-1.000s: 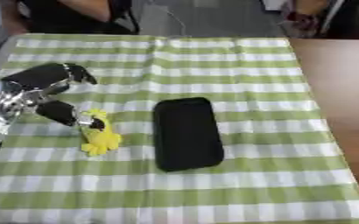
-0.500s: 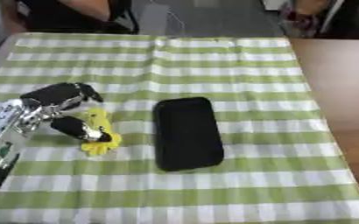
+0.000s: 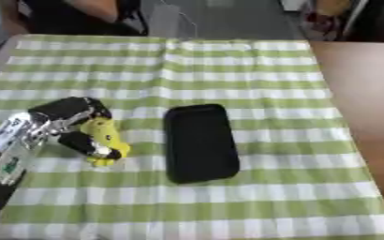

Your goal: Pick up objects on the table and place them in the box.

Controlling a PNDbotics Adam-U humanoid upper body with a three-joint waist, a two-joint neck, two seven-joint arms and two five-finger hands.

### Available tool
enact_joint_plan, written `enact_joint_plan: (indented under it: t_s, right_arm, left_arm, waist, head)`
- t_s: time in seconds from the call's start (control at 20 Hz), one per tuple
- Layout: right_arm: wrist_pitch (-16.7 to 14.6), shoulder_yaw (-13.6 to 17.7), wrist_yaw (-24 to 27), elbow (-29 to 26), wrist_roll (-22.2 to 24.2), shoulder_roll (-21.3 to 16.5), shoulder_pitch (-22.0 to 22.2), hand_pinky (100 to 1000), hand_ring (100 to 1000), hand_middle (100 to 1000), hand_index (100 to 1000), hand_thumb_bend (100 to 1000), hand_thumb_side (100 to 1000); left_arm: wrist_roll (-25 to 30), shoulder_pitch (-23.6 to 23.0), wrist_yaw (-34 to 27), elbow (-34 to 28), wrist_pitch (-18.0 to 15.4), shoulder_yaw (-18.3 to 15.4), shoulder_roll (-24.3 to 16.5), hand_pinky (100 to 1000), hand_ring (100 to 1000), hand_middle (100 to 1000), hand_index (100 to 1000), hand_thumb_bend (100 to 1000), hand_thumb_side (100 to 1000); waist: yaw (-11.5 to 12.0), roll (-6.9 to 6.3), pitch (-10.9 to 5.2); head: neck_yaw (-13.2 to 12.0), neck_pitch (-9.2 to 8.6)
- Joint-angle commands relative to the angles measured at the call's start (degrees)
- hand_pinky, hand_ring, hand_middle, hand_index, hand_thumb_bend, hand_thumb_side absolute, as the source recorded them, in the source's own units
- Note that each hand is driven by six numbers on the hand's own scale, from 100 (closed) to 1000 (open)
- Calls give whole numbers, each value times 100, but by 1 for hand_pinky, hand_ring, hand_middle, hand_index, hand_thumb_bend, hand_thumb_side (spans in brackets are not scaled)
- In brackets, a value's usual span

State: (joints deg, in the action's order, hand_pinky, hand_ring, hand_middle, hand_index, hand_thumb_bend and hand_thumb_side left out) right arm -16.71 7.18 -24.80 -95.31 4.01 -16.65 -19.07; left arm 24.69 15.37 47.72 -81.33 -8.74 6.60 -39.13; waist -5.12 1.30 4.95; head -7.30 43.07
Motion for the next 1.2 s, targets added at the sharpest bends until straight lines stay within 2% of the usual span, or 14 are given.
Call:
enact_joint_plan:
  t_s: [0.05,0.4,0.6,0.65,0.7,0.75,0.8,0.85,0.9,0.95,1.0,1.05,1.1,1.2]
  right_arm:
    - [-7,10,34,-80,-1,-122,-86,496,672,784,924,673,985]
    - [-6,7,41,-86,-2,-120,-87,495,672,784,924,672,986]
    - [-4,8,41,-88,-4,-115,-80,495,672,784,924,671,986]
    - [-4,8,41,-89,-4,-115,-79,495,672,784,924,670,988]
    - [-3,9,41,-90,-6,-115,-78,495,672,784,924,670,988]
    - [-2,10,40,-89,-7,-116,-77,495,672,784,924,670,988]
    - [-2,10,39,-90,-8,-117,-77,495,672,784,924,670,988]
    - [-1,11,38,-90,-9,-117,-77,495,672,784,924,669,989]
    - [0,12,38,-90,-13,-117,-76,495,672,784,924,669,989]
    - [1,14,39,-90,-18,-116,-74,494,672,784,924,661,1000]
    - [2,15,40,-90,-23,-116,-73,494,672,784,924,661,1000]
    - [2,16,41,-90,-27,-115,-73,494,672,784,924,660,1000]
    - [2,16,42,-90,-31,-114,-72,494,672,784,924,659,1000]
    - [2,17,44,-90,-36,-113,-73,494,672,784,924,659,1000]
  left_arm:
    - [127,48,42,-22,-12,19,-90,692,625,704,795,986,675]
    - [383,116,306,52,-49,125,-61,682,571,659,776,955,653]
    - [80,149,609,18,8,113,-69,511,414,530,668,659,617]
    - [-101,169,719,-8,32,106,-70,363,298,455,592,455,659]
    - [-306,179,833,-22,52,109,-69,294,252,423,560,381,688]
    - [-560,205,960,-50,71,104,-72,105,131,330,480,283,766]
    - [-838,213,1099,-61,83,112,-72,183,182,371,514,318,727]
    - [-1105,230,1229,-57,91,120,-69,100,100,253,422,248,833]
    - [-1414,250,1366,-66,105,120,-67,100,100,253,422,248,833]
    - [-1779,293,1484,-90,142,93,-55,100,100,128,332,290,928]
    - [-2155,316,1580,-93,184,79,-39,100,100,100,302,334,942]
    - [-2522,334,1644,-79,228,66,-17,100,100,100,265,402,960]
    - [-2873,345,1678,-49,266,61,5,100,100,100,211,420,993]
    - [-3514,370,1660,14,302,51,47,100,100,100,199,419,1000]
  waist:
    - [-7,-9,-52]
    - [-14,-7,-46]
    - [-18,-12,-47]
    - [-20,-13,-48]
    - [-22,-13,-48]
    - [-23,-13,-49]
    - [-25,-13,-48]
    - [-27,-13,-49]
    - [-28,-13,-49]
    - [-27,-13,-49]
    - [-27,-13,-47]
    - [-27,-13,-46]
    - [-26,-12,-44]
    - [-25,-12,-44]
  head:
    - [-52,-51]
    - [-55,-46]
    - [-54,-41]
    - [-51,-41]
    - [-50,-41]
    - [-49,-39]
    - [-49,-39]
    - [-49,-38]
    - [-48,-38]
    - [-44,-34]
    - [-41,-34]
    - [-40,-32]
    - [-39,-32]
    - [-34,-34]
